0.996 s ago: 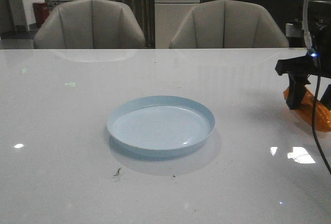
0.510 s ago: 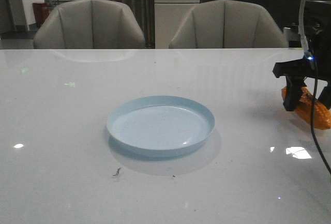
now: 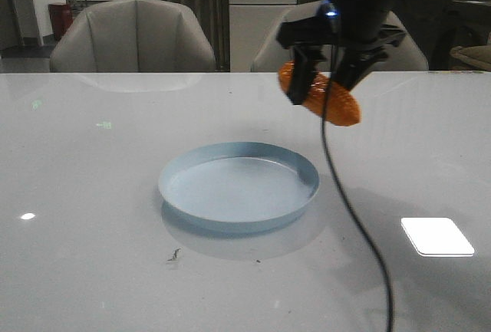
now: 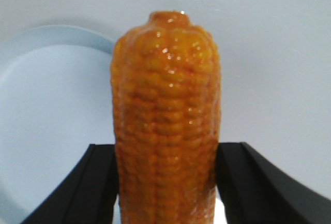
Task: Place corn on plate with both arms
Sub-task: 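Lift the corn with the right gripper and carry it over the plate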
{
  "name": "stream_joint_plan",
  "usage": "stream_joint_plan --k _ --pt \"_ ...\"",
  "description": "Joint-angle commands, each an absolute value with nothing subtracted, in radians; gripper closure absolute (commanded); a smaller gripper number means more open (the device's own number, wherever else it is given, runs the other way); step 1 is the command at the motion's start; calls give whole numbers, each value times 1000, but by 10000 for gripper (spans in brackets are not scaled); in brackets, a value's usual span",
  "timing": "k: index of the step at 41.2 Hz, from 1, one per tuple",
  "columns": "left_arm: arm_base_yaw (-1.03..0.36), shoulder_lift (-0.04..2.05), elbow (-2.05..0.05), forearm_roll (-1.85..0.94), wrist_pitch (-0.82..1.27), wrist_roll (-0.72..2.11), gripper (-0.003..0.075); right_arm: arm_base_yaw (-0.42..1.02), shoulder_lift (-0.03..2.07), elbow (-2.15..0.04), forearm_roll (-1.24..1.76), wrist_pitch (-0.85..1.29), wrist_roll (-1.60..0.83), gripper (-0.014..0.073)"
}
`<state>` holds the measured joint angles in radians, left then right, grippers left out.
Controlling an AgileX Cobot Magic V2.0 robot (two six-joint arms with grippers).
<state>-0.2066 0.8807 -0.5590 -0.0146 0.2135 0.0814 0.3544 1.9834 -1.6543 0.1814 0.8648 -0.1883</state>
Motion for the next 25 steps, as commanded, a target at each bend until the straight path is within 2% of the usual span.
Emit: stream_joint_plan --k 1,13,15,20,23,25 --pt "-207 872 -589 -20 140 71 300 425 1948 -1686 222 830 -203 391" --pt "-207 872 -589 -20 140 71 300 547 2040 -1686 234 863 -202 364" --pt "-207 872 -589 -20 140 71 300 553 2048 -1686 234 859 -202 306" --pt "-207 872 -589 -20 140 71 300 554 2070 -1686 234 861 -202 74" --pt "-207 872 -589 -20 141 71 300 554 2072 -1686 242 861 -201 8" --pt "-207 872 -589 -20 141 71 300 554 2070 -1692 245 866 -201 7"
